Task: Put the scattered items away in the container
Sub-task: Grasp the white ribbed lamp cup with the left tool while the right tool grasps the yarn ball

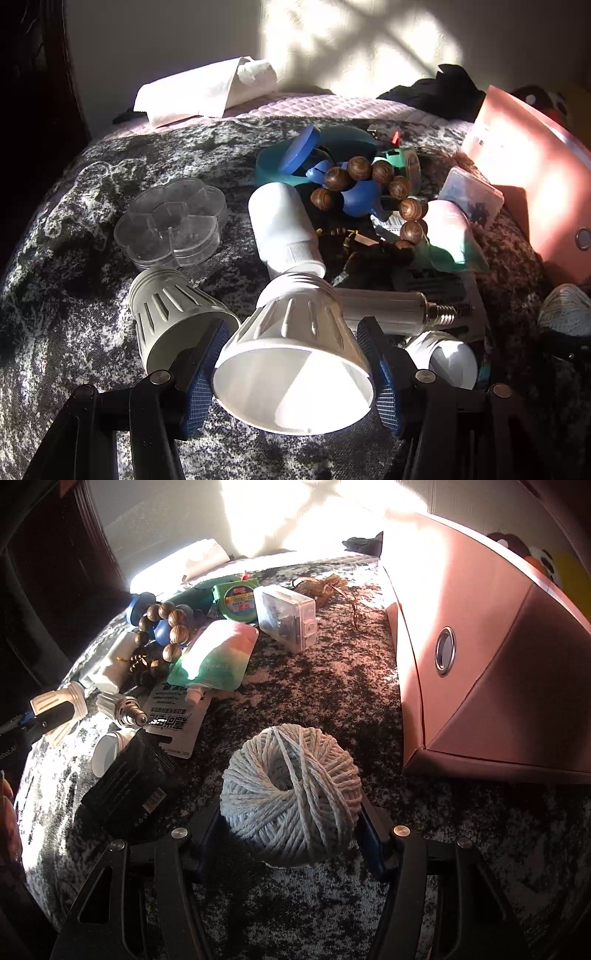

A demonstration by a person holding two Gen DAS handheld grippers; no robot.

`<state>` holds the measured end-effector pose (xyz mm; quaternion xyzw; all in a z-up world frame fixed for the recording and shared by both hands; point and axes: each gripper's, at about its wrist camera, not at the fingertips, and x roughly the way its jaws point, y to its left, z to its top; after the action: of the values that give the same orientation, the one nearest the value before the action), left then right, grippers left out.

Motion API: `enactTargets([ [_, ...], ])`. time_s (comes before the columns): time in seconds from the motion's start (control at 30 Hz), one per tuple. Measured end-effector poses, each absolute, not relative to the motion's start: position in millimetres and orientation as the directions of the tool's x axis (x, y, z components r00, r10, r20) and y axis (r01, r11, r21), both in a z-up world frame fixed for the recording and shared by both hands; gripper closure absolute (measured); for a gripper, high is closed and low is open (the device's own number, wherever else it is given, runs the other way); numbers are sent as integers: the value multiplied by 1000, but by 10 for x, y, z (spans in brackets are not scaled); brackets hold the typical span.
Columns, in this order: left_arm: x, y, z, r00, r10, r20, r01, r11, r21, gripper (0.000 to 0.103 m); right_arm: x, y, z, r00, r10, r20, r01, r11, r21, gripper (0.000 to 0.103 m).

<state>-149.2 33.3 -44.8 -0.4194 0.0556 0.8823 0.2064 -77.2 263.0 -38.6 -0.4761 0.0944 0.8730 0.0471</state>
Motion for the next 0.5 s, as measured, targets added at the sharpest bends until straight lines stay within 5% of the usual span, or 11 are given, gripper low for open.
enactTargets([
  [0.5,-1176,366,-104,-600,323,-732,-413,-909,-62,42,-506,2245,123,-668,8,-744,-78,-995,59,40],
])
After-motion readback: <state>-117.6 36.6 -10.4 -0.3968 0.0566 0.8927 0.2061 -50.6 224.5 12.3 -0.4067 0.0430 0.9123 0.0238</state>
